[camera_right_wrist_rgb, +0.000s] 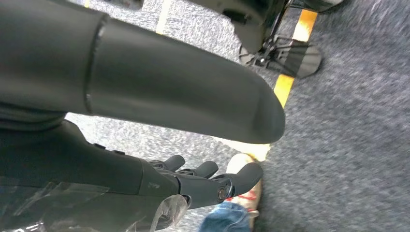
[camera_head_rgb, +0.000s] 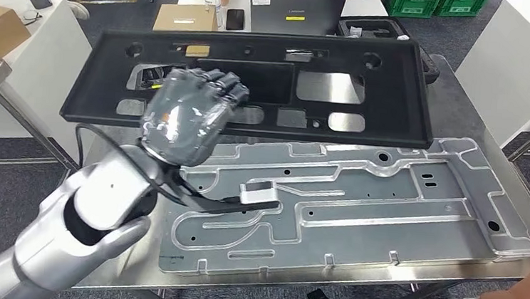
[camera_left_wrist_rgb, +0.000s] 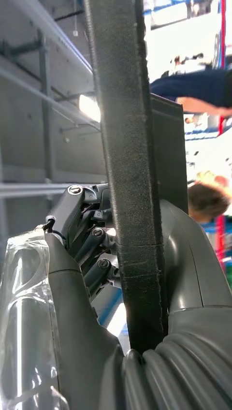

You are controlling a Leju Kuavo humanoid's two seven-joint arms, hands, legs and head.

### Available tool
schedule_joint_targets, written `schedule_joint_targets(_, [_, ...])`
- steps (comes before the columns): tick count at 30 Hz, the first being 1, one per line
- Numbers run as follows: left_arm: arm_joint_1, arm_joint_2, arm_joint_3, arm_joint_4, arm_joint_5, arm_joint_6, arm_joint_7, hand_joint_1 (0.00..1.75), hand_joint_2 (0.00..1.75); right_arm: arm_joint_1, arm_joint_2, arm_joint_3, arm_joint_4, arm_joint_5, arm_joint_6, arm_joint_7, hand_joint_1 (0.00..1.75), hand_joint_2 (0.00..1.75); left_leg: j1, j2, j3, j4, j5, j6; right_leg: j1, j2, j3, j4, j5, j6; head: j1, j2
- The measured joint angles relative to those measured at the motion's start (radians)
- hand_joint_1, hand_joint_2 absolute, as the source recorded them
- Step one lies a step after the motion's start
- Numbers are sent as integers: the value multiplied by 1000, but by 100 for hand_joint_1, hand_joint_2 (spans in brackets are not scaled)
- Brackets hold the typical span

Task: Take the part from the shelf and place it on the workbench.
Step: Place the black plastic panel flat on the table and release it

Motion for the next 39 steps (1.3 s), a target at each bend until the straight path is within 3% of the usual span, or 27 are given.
schedule_joint_targets(3, [4, -14, -20, 37, -50, -8, 4, 175, 175, 0, 8, 4, 0, 4, 2, 2, 0, 0, 5, 2, -30, 41, 2, -4, -1, 0, 2, 0, -3, 1, 0, 0])
schedule_joint_targets(5, [12, -55, -57, 124, -108, -11, 12, 175, 175, 1, 26, 17, 0, 10, 3, 2, 0, 0, 7, 6, 10, -78, 72, -4, -3, 1, 12, 0, -14, 11, 0, 0])
schedule_joint_targets(7, [19, -96, -79, 198, -110, -5, 17, 175, 175, 0, 40, 27, 0, 14, 5, 0, 0, 0, 5, 8, 79, -230, 137, 5, -1, 1, 21, 0, -25, 24, 0, 0])
schedule_joint_targets(9, [28, -121, -88, 239, -95, -4, 17, 175, 175, 0, 44, 31, 0, 15, 8, -3, 0, 0, 4, 5, 83, -233, 136, 9, 2, 0, 23, 0, -27, 16, 1, 0])
schedule_joint_targets(11, [34, -144, -96, 277, -85, -3, 17, 87, 175, 0, 49, 37, 0, 16, 10, -4, 0, 0, 4, 2, 85, -233, 135, 10, 2, -2, 28, -6, -26, 6, 2, 0])
schedule_joint_targets(13, [35, -165, -100, 313, -56, -5, 11, 0, 175, -1, 54, 43, 0, 18, 13, -5, 0, 0, 3, 0, 85, -233, 134, 14, 2, -4, 34, -13, -25, 7, 2, 0])
schedule_joint_targets(16, [41, -199, -98, 363, 40, -1, -5, 0, 175, -4, 61, 47, 0, 19, 17, -8, 0, 0, 1, -2, 86, -233, 132, 19, 2, -6, 38, -21, -23, 18, 2, 0])
schedule_joint_targets(20, [56, -239, -70, 429, 296, 9, -39, 0, 0, -8, 70, 54, 0, 24, 21, -14, 0, 0, 0, -1, 86, -232, 132, 22, 1, -6, 39, -24, -20, 35, 2, 0])
schedule_joint_targets(24, [60, -257, -42, 471, 467, 27, -63, 0, 0, -10, 75, 58, 0, 20, 20, -16, 0, 0, 0, -1, 88, -233, 132, 22, 3, -6, 41, -24, -20, 38, 2, 0])
schedule_joint_targets(30, [74, -247, -18, 480, 550, 83, -15, 0, 0, -5, 73, 59, 6, 2, 8, -23, 0, 0, 2, -1, 92, -232, 132, 22, 7, -7, 45, -24, -20, 38, 2, 0])
schedule_joint_targets(36, [92, -179, 22, 401, 632, 113, 40, 0, 0, 9, 68, 59, 14, -16, -11, -33, 0, 0, -2, -1, 91, -230, 128, 28, 4, -8, 46, -25, -21, 42, 2, 0])
schedule_joint_targets(39, [93, -133, 60, 330, 656, 131, 66, 0, 0, 15, 60, 59, 15, -25, -20, -37, 0, 0, -2, -1, 96, -236, 133, 38, -1, -9, 50, -26, -22, 49, 2, 0])
